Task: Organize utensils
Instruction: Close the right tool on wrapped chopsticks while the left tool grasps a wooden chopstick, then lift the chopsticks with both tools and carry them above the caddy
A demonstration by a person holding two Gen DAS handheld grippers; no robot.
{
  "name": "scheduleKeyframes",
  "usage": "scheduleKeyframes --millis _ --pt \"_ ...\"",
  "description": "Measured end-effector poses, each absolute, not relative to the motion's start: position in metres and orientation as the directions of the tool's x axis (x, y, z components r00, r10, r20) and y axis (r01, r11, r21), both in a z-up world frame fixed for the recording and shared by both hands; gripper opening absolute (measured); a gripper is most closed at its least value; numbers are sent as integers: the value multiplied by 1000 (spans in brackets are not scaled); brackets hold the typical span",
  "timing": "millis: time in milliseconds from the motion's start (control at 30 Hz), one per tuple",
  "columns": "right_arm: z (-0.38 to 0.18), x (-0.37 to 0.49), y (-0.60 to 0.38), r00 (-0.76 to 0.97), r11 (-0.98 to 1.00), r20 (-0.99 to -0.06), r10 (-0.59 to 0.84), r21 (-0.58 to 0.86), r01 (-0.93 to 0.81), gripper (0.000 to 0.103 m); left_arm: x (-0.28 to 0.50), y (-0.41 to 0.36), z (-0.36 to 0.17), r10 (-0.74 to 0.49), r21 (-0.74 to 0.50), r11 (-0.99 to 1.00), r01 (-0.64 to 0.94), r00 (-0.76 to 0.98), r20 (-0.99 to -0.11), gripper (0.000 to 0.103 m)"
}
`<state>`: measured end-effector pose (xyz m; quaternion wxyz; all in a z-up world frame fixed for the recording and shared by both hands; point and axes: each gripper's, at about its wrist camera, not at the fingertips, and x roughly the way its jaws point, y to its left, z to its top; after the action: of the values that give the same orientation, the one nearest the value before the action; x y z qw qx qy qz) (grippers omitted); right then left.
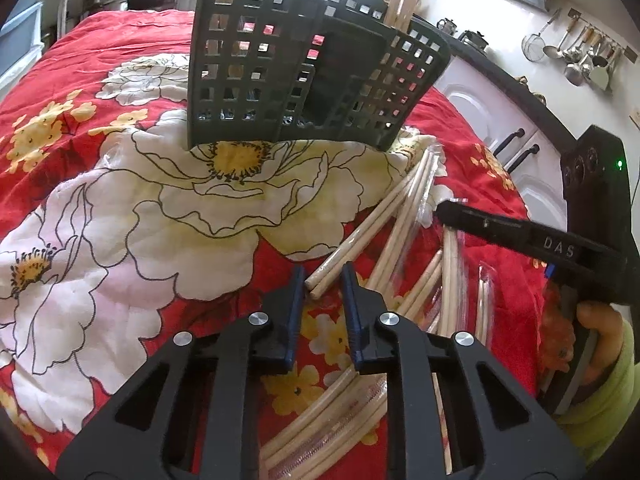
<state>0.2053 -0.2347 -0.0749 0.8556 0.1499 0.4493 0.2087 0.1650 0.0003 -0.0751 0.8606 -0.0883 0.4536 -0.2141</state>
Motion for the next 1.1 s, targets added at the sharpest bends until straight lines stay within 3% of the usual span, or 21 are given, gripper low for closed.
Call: scheduleKeyframes --millis 367,1100 --pt "-41 195 -237 581 850 -628 518 454 -267 5 152 10 -58 -468 -366 884 292 531 -706 11" --pt "45 183 -215 640 779 -451 622 443 -444 3 142 28 28 -471 -358 878 317 702 -534 7"
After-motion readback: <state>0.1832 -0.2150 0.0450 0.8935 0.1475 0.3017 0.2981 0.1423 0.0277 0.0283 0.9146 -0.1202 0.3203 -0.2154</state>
